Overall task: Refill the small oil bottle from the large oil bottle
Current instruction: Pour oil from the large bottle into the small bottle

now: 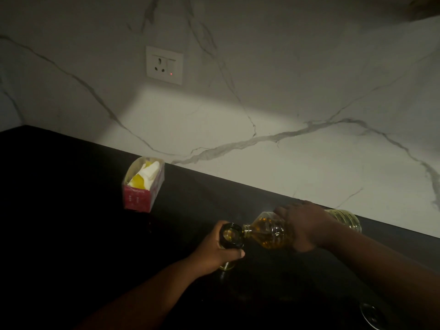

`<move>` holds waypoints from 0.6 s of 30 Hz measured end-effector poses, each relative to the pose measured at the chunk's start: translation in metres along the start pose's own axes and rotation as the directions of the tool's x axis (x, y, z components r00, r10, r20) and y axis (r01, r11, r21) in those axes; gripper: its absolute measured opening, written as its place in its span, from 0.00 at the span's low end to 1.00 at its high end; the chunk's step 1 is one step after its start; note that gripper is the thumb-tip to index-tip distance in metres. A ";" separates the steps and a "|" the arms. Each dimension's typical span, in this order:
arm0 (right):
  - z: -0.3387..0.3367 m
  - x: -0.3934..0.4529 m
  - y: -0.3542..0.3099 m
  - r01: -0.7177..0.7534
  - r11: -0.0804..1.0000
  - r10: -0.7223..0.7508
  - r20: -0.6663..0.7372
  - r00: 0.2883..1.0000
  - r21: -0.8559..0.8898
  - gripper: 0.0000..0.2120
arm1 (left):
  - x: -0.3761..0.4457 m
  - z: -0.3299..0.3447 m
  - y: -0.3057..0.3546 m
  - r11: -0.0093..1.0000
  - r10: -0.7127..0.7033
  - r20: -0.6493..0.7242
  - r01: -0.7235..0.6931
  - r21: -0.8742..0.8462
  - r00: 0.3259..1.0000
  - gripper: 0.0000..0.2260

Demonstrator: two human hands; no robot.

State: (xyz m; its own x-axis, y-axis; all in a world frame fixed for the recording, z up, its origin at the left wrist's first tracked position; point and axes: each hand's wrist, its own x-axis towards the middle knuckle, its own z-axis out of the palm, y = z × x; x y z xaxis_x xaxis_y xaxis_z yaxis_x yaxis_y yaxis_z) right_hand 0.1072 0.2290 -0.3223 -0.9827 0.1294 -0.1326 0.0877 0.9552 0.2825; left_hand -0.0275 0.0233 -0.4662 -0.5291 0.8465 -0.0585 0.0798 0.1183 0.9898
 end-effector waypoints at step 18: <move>0.001 0.001 0.000 -0.003 1.000 0.003 -0.003 1.000 -0.023 0.31 | -0.001 0.000 0.003 1.000 -0.018 0.016 0.018 -0.011 1.000 0.31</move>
State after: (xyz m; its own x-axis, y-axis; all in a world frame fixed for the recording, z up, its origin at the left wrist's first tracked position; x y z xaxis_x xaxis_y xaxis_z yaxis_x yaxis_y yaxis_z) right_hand 0.1064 0.2292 -0.3231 -0.9828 0.1316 -0.1294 0.0868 0.9484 0.3048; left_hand -0.0273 0.0227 -0.4636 -0.5168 0.8526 -0.0781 0.0608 0.1275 0.9900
